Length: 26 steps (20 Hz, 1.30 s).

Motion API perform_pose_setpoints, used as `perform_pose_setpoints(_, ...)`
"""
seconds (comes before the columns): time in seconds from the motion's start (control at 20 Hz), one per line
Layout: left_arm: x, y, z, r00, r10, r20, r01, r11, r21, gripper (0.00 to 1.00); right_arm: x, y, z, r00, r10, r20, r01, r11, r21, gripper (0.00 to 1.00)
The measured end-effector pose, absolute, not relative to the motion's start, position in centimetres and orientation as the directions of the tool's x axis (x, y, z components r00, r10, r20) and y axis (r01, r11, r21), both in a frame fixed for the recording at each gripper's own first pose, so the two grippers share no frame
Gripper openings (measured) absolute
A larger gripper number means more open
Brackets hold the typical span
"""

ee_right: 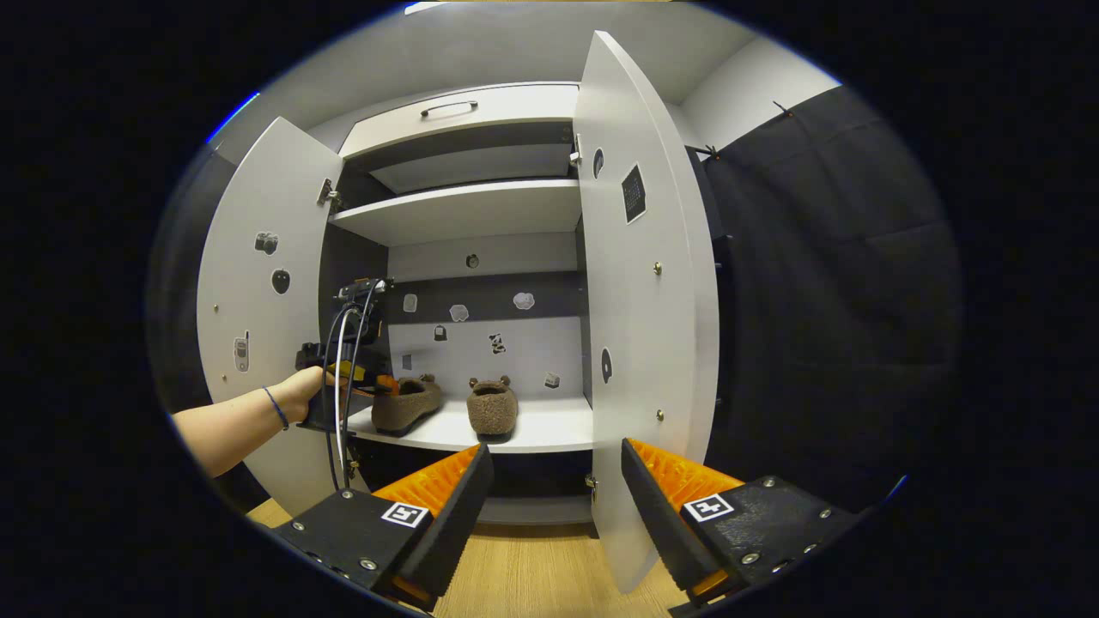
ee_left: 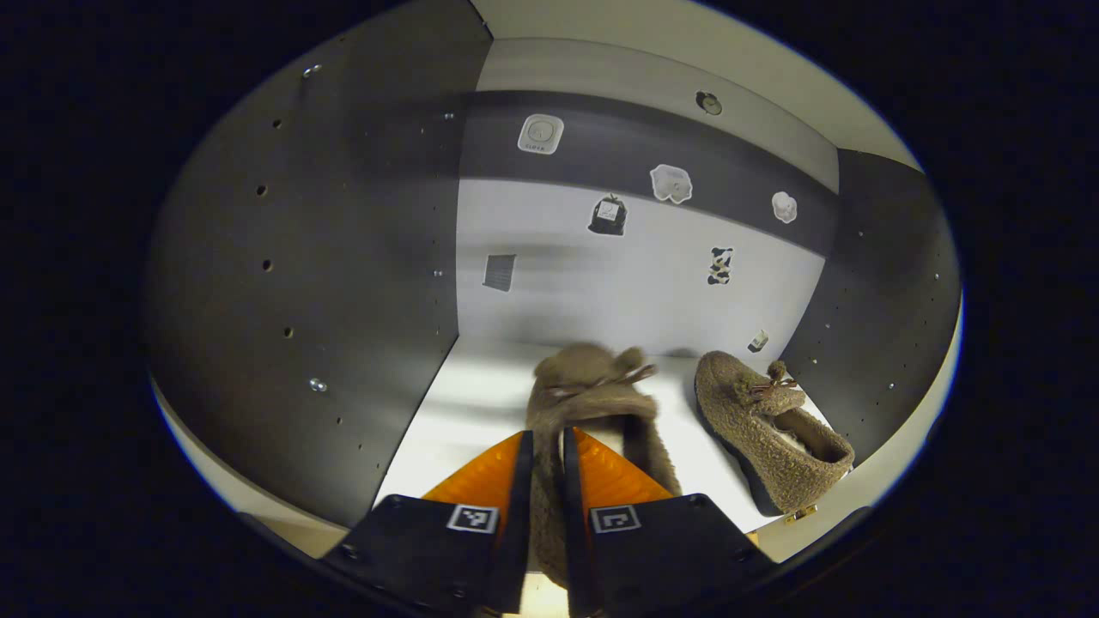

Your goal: Grab one shoe with the right hand and put it into the shoe cabinet, grab the other shoe with the left hand and put it into the shoe cabinet; then close the right door with the right hand and the left door with the left hand.

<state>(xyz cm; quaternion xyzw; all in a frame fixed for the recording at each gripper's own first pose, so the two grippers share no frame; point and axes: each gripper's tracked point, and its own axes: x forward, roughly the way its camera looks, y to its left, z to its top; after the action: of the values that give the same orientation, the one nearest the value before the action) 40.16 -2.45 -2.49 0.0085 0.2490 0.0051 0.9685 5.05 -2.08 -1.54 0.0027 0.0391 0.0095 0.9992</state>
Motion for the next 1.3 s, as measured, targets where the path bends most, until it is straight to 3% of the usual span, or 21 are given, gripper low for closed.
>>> perform_pose_setpoints(0.05, 39.8, -2.7, -1.6, 0.889, 0.008, -0.458, 0.004, 1.000, 0.027, 0.34, 5.0, -2.1, -1.6, 0.997, 0.019, -0.079, -0.019, 1.000, 0.009, 0.92)
perform_pose_setpoints(0.1, 39.1, -2.7, -1.0, 0.896, 0.012, -0.443, 0.004, 0.999, 0.034, 0.32, 4.9, -2.2, -1.6, 0.997, 0.018, -0.079, -0.017, 1.000, 0.011, 0.92)
perform_pose_setpoints(0.15, 38.3, -3.1, -0.1, 0.907, 0.000, -0.422, 0.012, 1.000, 0.026, 0.39, 4.8, -2.2, -1.6, 0.997, 0.017, -0.079, -0.017, 1.000, 0.011, 0.92)
perform_pose_setpoints(0.25, 36.3, -3.7, 1.1, 0.921, -0.013, -0.389, 0.027, 0.999, 0.029, 0.72, 4.4, -2.4, -1.6, 0.996, 0.018, -0.082, -0.018, 1.000, 0.007, 0.92)
perform_pose_setpoints(0.3, 34.9, -3.9, 1.8, 0.931, -0.015, -0.366, 0.035, 0.998, 0.047, 0.67, 4.2, -2.5, -1.7, 0.996, 0.019, -0.088, -0.019, 1.000, 0.002, 0.92)
perform_pose_setpoints(0.45, 30.8, -5.4, 4.1, 0.960, -0.042, -0.276, 0.068, 0.994, 0.087, 0.87, 3.4, -3.2, -1.9, 0.995, 0.024, -0.100, -0.024, 1.000, -0.005, 0.92)
perform_pose_setpoints(0.65, 25.4, -6.4, 5.9, 0.980, -0.064, -0.186, 0.080, 0.993, 0.083, 0.96, 2.1, -5.6, -2.1, 0.995, -0.007, -0.104, 0.005, 1.000, -0.022, 0.92)
perform_pose_setpoints(1.0, 16.9, -6.2, 6.9, 0.991, -0.094, -0.097, 0.104, 0.989, 0.102, 0.96, 0.9, -13.0, -2.7, 0.985, -0.145, -0.093, 0.142, 0.989, -0.045, 0.93)
perform_pose_setpoints(1.3, 10.5, -4.8, 5.7, 0.995, -0.073, -0.074, 0.083, 0.986, 0.144, 0.96, 2.9, -16.7, -4.2, 0.980, -0.172, -0.095, 0.169, 0.985, -0.040, 0.92)
